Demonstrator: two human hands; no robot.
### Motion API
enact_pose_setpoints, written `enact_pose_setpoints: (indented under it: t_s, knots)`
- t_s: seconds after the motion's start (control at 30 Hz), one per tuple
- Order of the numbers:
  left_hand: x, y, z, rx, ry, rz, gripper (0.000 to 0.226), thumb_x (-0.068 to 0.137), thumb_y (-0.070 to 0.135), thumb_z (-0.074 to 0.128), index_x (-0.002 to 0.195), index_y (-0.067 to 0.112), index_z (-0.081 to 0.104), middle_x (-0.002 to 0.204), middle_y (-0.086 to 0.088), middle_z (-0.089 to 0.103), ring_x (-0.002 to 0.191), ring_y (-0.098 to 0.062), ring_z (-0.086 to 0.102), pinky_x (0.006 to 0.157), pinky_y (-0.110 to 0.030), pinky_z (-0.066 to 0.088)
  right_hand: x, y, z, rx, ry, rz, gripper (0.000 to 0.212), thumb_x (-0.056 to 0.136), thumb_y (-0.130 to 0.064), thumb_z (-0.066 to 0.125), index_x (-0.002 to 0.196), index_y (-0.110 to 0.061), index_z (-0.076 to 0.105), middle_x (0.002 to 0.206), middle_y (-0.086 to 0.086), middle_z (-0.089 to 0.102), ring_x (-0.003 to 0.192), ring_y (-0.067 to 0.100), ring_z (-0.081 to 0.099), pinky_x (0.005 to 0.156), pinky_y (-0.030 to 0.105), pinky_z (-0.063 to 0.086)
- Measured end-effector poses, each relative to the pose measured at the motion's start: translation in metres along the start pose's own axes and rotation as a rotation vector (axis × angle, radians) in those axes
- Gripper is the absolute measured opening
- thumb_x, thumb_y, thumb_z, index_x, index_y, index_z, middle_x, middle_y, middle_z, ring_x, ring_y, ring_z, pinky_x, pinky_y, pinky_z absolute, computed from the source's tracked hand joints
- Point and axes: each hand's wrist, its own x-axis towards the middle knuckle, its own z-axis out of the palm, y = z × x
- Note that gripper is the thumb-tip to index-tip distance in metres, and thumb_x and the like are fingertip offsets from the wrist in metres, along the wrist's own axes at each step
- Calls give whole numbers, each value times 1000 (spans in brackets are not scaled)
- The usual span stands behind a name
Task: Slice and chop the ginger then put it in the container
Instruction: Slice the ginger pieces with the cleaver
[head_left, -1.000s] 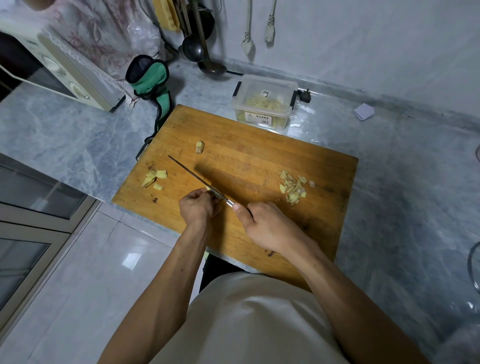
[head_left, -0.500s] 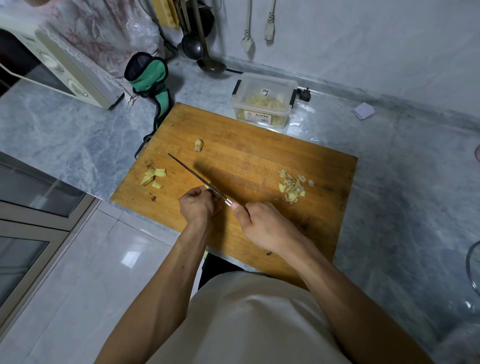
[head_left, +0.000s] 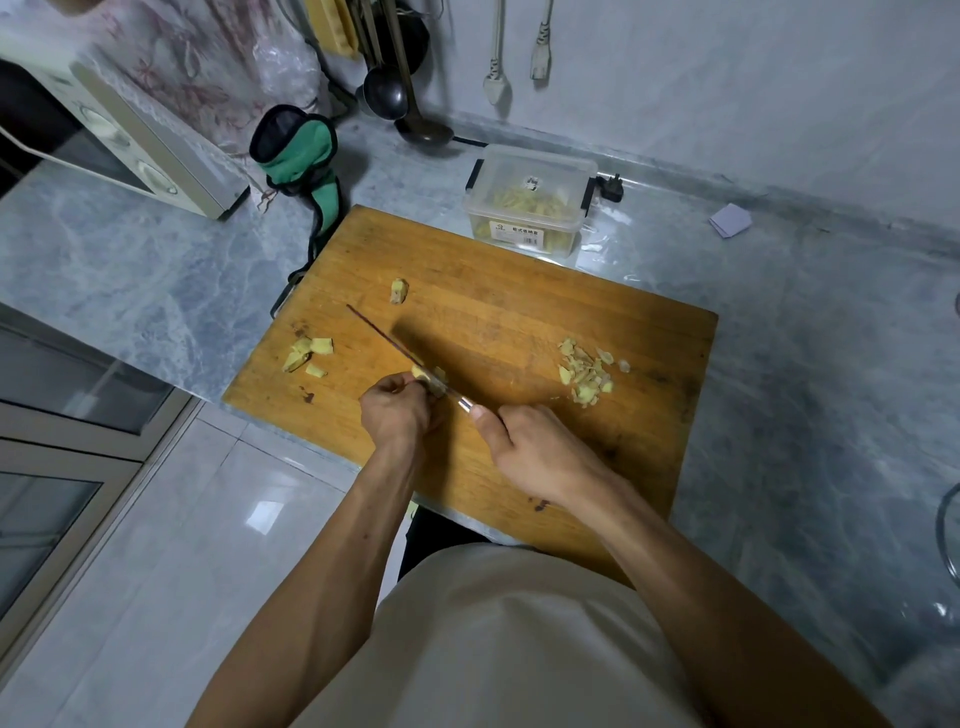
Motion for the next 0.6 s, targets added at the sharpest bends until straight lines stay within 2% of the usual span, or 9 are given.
enact_pose_setpoints:
  t_s: [0.13, 0.3, 0.37, 0.47, 0.53, 0.6]
  knots:
    - [4, -4, -1, -3, -28, -26, 15, 94, 4, 56, 88, 14, 64, 95, -14, 74, 90, -24, 73, 61, -36, 59, -6, 3, -5, 23, 29, -21, 59, 105, -55, 31, 80, -11, 60, 77, 8, 68, 68, 24, 66, 63, 49, 55]
    - [8, -5, -2, -16, -40, -17, 12, 93, 6, 58, 90, 15, 64, 97, -15, 73, 91, -24, 72, 54, -31, 56, -3, 6, -9, 50, 18, -4, 54, 106, -52, 32, 69, -17, 49, 65, -2, 52, 57, 11, 50, 55, 36, 41]
    - [13, -6, -3, 32, -35, 35, 13, 90, 8, 63, 90, 21, 64, 99, -11, 73, 89, -25, 72, 60, -33, 58, -3, 13, -11, 75, 27, 21, 53, 106, -51, 33, 66, -19, 47, 61, -6, 49, 52, 5, 47, 55, 30, 38]
    - [12, -7, -14, 212, -23, 233, 18, 89, 11, 64, 94, 27, 70, 103, 0, 71, 93, -19, 67, 87, -35, 56, -6, 25, -15, 89, 55, 38, 55, 106, -52, 33, 65, -18, 47, 60, -5, 48, 54, 8, 48, 58, 36, 42]
    - [15, -8, -24, 391, -38, 451, 21, 90, 11, 60, 101, 23, 73, 106, 1, 70, 93, -12, 62, 88, -29, 52, -7, 30, -17, 100, 69, 52, 56, 105, -53, 33, 66, -17, 50, 62, -1, 51, 58, 13, 51, 62, 40, 47]
    - [20, -6, -28, 596, -102, 674, 25, 88, 11, 61, 103, 26, 74, 113, 0, 67, 95, -11, 62, 89, -29, 54, -7, 32, -20, 109, 81, 69, 58, 105, -53, 32, 71, -13, 56, 65, 2, 55, 61, 15, 55, 67, 42, 51]
